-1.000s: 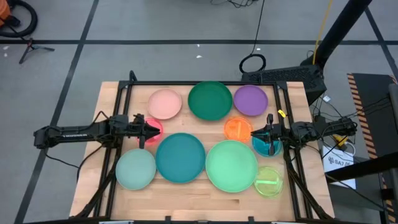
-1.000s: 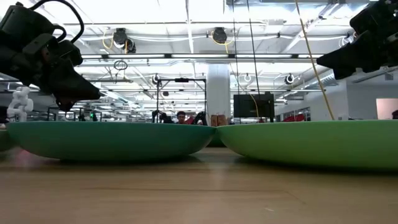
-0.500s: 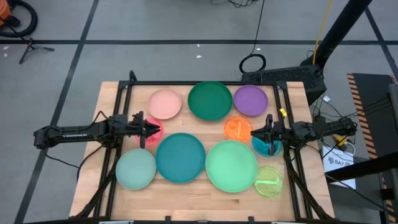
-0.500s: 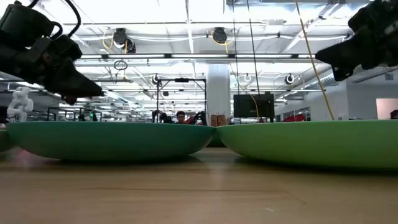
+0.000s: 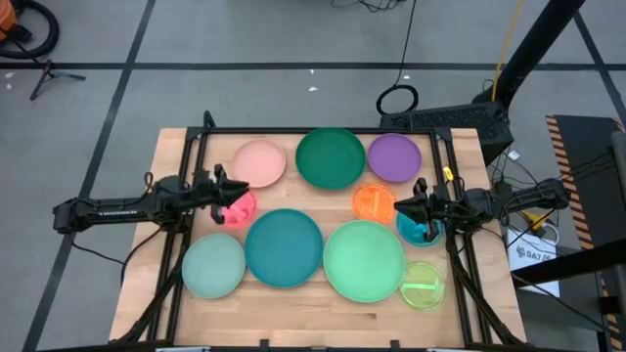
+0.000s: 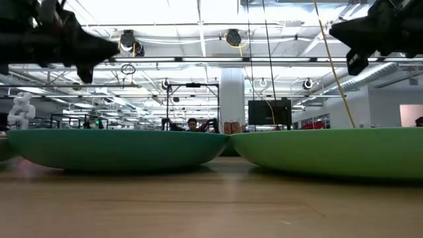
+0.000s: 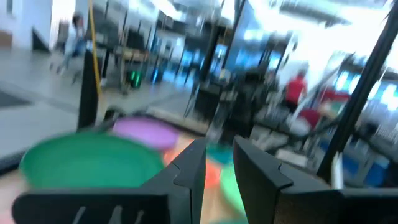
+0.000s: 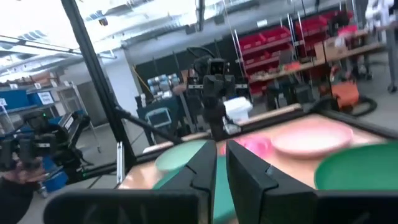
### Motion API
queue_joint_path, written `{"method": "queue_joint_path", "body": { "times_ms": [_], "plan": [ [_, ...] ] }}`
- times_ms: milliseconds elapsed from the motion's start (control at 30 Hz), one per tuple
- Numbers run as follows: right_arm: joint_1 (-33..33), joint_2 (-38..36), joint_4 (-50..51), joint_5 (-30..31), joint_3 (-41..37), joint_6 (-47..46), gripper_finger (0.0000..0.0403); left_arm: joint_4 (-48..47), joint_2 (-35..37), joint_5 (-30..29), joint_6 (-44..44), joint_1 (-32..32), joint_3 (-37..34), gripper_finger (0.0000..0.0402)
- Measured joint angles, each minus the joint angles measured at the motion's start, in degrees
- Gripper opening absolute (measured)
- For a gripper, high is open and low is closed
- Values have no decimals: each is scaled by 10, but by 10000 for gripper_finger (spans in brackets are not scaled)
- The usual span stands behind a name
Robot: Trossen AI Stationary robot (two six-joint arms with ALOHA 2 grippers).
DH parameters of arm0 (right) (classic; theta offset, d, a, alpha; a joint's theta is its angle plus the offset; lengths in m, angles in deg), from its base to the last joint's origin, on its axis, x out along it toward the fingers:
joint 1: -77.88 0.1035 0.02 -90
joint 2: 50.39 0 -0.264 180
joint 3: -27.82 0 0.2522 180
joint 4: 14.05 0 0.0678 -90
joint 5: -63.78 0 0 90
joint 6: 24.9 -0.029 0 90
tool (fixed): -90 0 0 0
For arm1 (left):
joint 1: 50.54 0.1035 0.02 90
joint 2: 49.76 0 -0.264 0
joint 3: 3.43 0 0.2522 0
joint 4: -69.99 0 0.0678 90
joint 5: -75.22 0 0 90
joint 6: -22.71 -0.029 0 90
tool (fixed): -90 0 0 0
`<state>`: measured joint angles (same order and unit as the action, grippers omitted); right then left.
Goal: Stack plastic plates
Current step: Stack the green plate on the dark green plate
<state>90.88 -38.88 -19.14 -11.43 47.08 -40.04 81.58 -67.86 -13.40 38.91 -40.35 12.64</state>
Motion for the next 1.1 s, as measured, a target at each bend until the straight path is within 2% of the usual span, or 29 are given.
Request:
{"method": "queue_joint_path", "body": {
  "times_ms": [167, 367, 467, 700, 867, 1100],
  "plan": [
    [0, 99, -113, 1, 5, 36, 31, 121, 0, -2, -60, 0, 0, 88],
    [0, 196, -118, 20, 57, 45, 31, 179, 0, -21, -125, 0, 0, 88],
    [-1, 240, -92, 33, 94, 49, 31, 178, 0, -21, -130, 0, 0, 88],
    [-2, 338, 43, 34, 193, 40, 31, 165, -4, -21, -125, 0, 0, 88],
    [-9, 417, 119, 34, 282, 39, 31, 156, -4, -21, -85, 0, 0, 88],
    [-18, 530, 155, 32, 373, 95, 31, 147, -3, -49, -97, 0, 22, 88]
  ]
}}
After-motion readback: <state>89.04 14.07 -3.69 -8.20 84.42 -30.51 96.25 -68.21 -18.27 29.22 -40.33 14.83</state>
